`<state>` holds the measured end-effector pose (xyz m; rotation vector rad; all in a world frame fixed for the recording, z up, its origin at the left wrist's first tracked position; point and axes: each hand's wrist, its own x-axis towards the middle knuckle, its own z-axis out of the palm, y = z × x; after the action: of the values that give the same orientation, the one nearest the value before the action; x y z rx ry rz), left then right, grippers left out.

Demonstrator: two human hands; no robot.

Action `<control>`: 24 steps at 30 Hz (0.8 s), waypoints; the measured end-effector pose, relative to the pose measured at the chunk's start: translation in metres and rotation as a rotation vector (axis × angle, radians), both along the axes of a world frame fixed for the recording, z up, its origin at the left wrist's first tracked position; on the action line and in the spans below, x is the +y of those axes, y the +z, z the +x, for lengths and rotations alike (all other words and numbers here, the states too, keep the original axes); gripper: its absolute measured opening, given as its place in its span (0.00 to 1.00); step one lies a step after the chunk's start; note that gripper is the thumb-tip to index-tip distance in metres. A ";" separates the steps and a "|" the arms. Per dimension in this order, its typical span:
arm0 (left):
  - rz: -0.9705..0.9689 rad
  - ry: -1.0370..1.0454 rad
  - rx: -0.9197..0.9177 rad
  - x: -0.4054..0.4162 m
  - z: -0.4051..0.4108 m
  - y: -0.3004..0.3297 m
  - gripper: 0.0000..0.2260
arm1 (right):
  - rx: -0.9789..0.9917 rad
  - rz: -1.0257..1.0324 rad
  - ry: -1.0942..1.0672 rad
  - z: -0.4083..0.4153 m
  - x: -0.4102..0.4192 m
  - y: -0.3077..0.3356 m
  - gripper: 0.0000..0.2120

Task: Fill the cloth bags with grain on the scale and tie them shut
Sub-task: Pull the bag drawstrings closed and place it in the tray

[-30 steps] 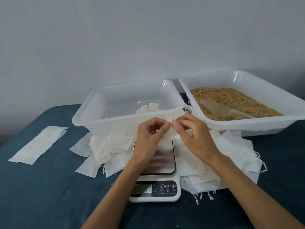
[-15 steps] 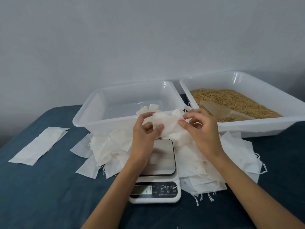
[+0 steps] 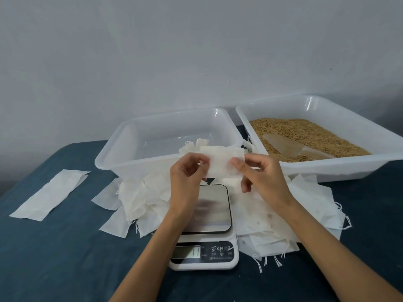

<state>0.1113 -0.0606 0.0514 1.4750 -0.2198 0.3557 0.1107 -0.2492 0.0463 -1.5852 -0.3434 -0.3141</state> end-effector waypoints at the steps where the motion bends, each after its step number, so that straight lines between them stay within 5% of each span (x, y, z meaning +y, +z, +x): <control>1: 0.011 -0.007 0.003 -0.001 0.000 -0.001 0.06 | 0.002 -0.014 0.032 -0.001 0.002 0.000 0.19; 13: -0.056 -0.002 0.065 0.001 0.003 -0.002 0.05 | 0.050 -0.011 0.029 -0.004 0.000 0.004 0.32; 24: -0.092 -0.003 0.148 0.006 0.005 -0.001 0.09 | 0.012 -0.168 0.015 -0.009 0.001 0.006 0.24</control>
<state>0.1165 -0.0546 0.0504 1.4030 -0.0857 0.2496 0.1020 -0.2484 0.0524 -1.7476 -0.3803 -0.2693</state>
